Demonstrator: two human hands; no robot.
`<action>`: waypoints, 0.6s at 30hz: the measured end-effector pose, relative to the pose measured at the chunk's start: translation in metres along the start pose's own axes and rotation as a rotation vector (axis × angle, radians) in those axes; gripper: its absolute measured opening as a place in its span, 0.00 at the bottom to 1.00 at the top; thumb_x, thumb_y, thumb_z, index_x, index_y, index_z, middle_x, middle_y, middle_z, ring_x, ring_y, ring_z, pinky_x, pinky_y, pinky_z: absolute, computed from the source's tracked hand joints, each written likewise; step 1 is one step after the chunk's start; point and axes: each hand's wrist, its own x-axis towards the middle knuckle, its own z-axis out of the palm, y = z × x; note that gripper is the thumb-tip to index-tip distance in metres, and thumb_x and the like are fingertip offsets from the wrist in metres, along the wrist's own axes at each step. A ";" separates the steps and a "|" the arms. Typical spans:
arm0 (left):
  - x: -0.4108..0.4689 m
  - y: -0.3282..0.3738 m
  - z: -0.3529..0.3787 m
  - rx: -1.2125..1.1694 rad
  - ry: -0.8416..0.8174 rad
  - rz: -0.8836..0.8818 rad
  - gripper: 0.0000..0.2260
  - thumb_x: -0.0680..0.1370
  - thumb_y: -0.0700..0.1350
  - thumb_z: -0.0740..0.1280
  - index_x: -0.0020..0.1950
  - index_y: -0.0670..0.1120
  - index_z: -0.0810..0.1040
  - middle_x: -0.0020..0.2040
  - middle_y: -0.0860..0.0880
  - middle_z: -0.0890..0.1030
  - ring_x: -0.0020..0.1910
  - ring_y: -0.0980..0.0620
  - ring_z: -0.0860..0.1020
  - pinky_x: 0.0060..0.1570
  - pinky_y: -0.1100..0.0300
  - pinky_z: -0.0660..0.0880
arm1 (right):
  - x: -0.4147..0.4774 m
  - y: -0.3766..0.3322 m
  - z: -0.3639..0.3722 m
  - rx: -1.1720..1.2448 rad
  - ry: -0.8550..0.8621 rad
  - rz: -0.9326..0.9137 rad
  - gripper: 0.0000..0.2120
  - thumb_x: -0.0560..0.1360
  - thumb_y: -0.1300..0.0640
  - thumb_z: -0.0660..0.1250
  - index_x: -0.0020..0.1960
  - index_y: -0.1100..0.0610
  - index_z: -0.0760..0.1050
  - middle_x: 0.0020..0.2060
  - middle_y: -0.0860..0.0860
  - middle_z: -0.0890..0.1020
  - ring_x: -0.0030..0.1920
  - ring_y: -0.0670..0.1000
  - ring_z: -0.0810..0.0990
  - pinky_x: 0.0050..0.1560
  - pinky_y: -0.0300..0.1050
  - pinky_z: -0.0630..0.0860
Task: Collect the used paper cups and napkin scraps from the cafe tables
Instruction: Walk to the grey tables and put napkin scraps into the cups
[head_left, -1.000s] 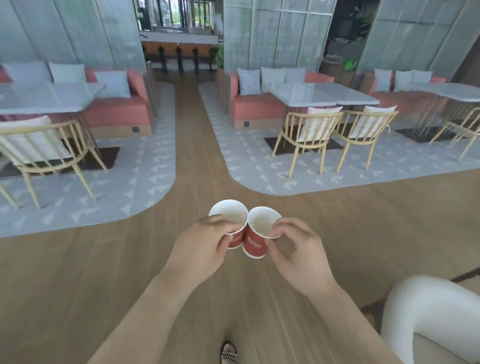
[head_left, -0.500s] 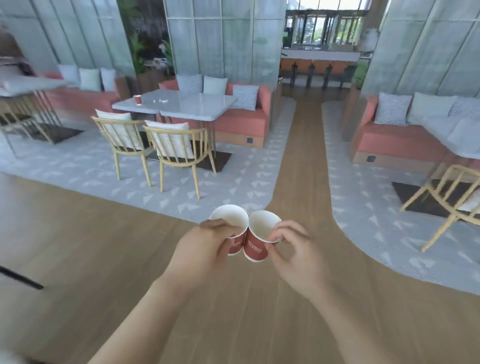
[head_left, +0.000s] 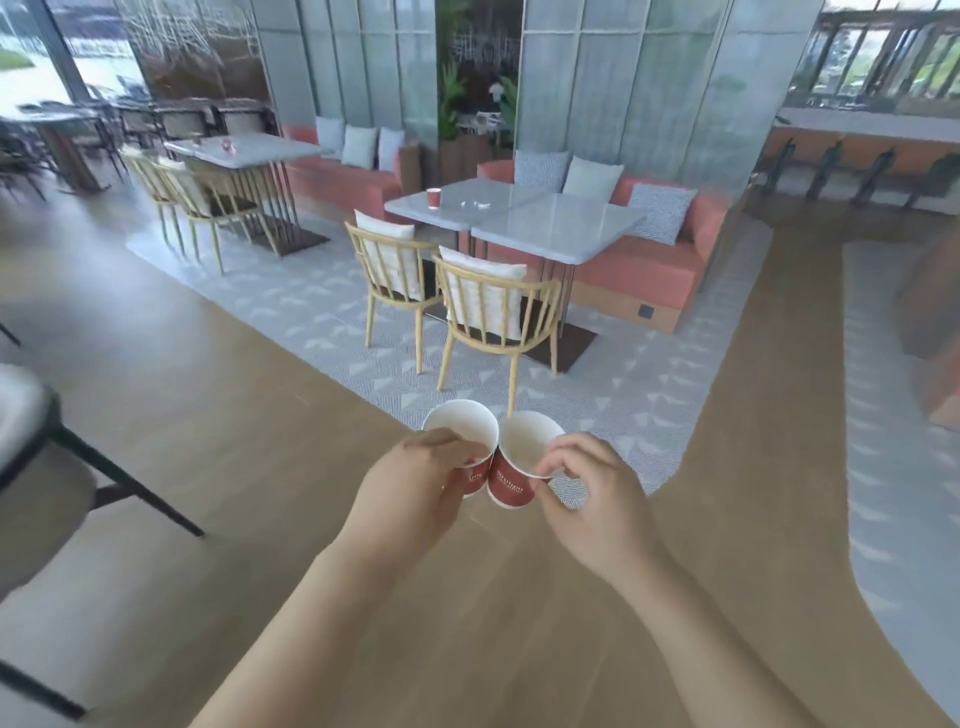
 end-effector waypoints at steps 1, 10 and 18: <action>0.014 -0.012 0.001 -0.010 -0.005 -0.004 0.15 0.74 0.37 0.63 0.53 0.54 0.80 0.48 0.56 0.80 0.46 0.50 0.77 0.37 0.58 0.74 | 0.016 0.007 0.009 0.005 -0.006 -0.001 0.06 0.68 0.61 0.73 0.39 0.54 0.76 0.42 0.44 0.76 0.46 0.41 0.75 0.47 0.32 0.70; 0.126 -0.104 0.036 -0.044 -0.140 -0.049 0.16 0.73 0.37 0.63 0.53 0.56 0.80 0.47 0.57 0.80 0.43 0.50 0.78 0.37 0.53 0.76 | 0.118 0.080 0.079 0.007 -0.100 0.056 0.07 0.69 0.58 0.73 0.39 0.53 0.75 0.41 0.45 0.76 0.45 0.43 0.75 0.45 0.33 0.70; 0.280 -0.187 0.084 -0.032 -0.183 -0.085 0.15 0.74 0.40 0.63 0.54 0.56 0.79 0.50 0.57 0.80 0.48 0.52 0.79 0.41 0.54 0.77 | 0.258 0.176 0.141 -0.010 -0.106 0.080 0.06 0.68 0.60 0.74 0.40 0.56 0.77 0.43 0.46 0.77 0.47 0.45 0.76 0.49 0.34 0.71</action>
